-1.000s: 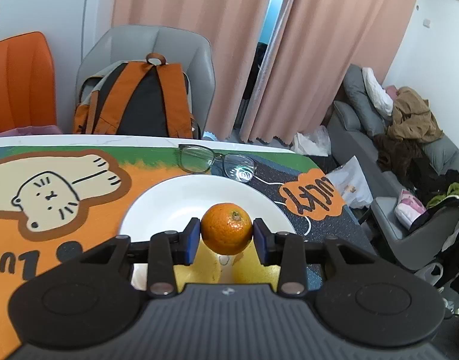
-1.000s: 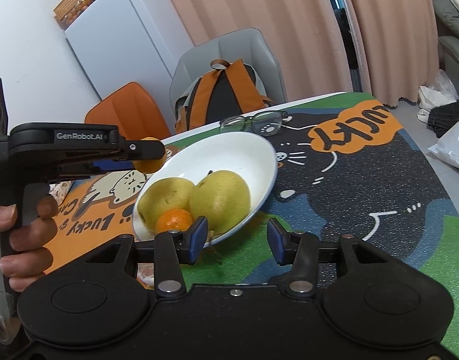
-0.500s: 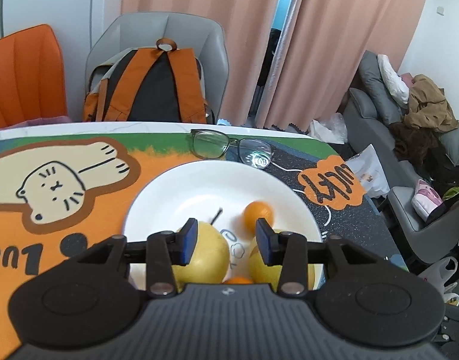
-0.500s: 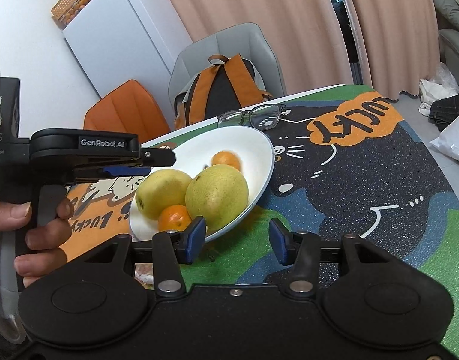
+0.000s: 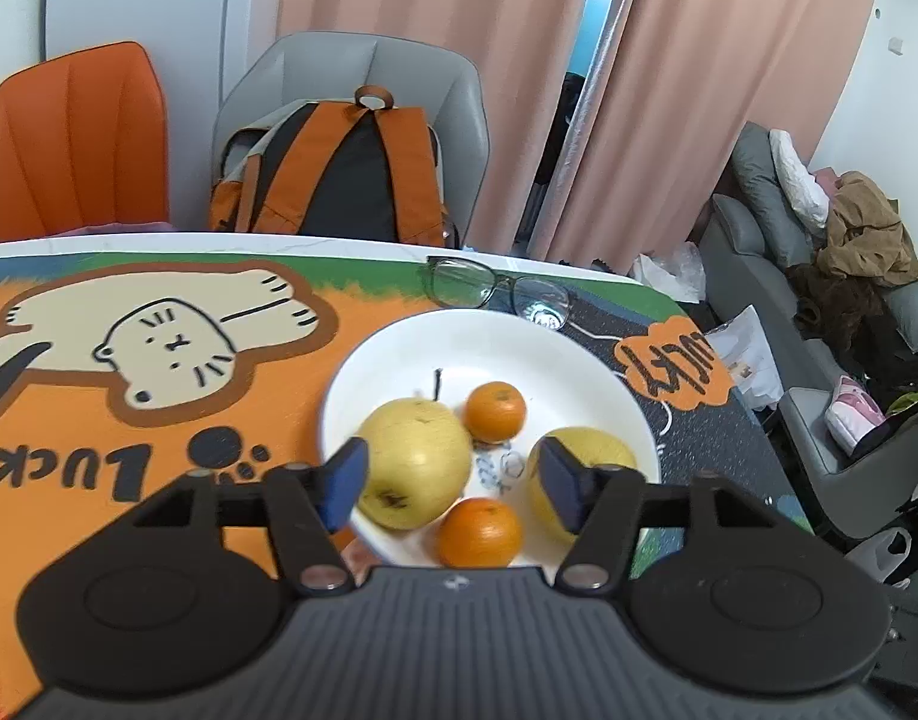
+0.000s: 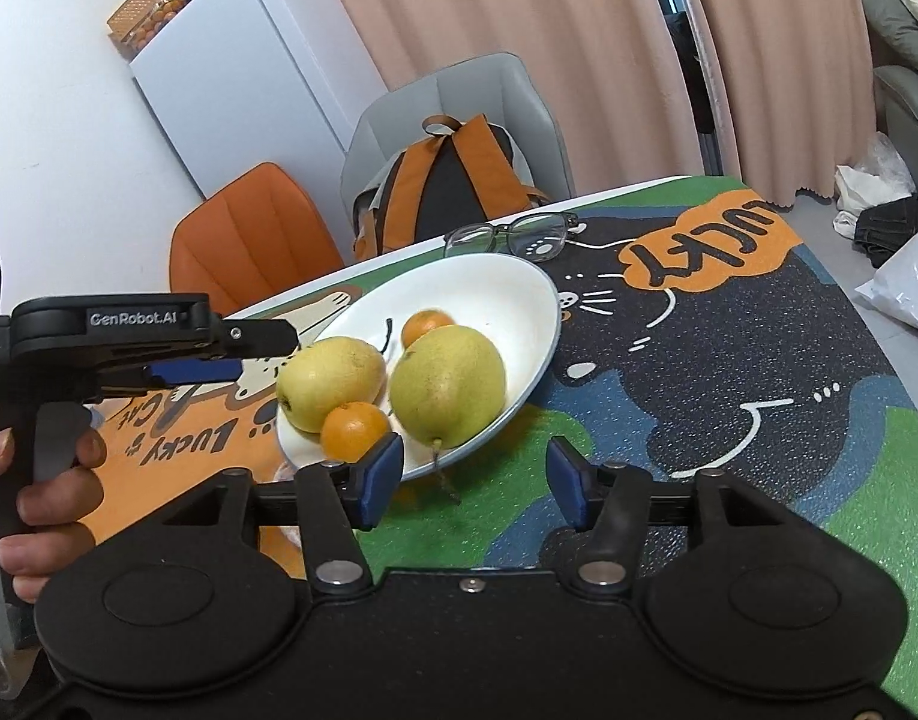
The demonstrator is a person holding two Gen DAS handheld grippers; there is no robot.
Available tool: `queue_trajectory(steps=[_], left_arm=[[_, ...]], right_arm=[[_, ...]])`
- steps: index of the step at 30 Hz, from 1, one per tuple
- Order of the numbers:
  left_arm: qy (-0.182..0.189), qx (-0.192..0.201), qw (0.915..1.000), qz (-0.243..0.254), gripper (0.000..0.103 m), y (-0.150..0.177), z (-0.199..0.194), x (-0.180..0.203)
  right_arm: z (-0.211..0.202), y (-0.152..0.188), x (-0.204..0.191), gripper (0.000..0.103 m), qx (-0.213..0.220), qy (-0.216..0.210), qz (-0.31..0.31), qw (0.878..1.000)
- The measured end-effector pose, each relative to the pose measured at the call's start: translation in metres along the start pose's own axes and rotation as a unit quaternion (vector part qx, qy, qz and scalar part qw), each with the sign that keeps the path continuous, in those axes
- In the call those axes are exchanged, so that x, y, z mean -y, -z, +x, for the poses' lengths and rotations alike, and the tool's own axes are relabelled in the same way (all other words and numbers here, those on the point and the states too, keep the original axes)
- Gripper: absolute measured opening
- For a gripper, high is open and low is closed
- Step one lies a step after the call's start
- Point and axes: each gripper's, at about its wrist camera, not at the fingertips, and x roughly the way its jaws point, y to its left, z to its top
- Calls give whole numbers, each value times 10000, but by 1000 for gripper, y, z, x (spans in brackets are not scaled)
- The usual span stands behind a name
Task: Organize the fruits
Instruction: 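Lower left tool's orange into the white bowl and open while right tool withdraws, then withdraw both tools from the bowl toward the peeled pomelo segment and brown fruit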
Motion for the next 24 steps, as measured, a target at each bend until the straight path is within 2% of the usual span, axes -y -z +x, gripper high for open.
queue_trajectory(steps=[6,14,17,21,24], left_arm=[[-99,59,9999,-119,77,11,-19,-11],[-201,138,9994,-232,82,24,-43,-21],[-258,186,9990,-310,84,29,-51,-27],[-395,239,9981,-410,90,37,-61,-32],[-445,246,9973,-529,91,47,-67,-38]], right_arm=[[-7,3,-11,63,38,-26,-113,9999],[-22,7,-21,72,146,0,-207,9997],[-27,9,-23,80,178,23,-214,9996],[-35,13,-28,97,257,79,-213,9994],[-41,17,-31,103,286,59,-276,9992]])
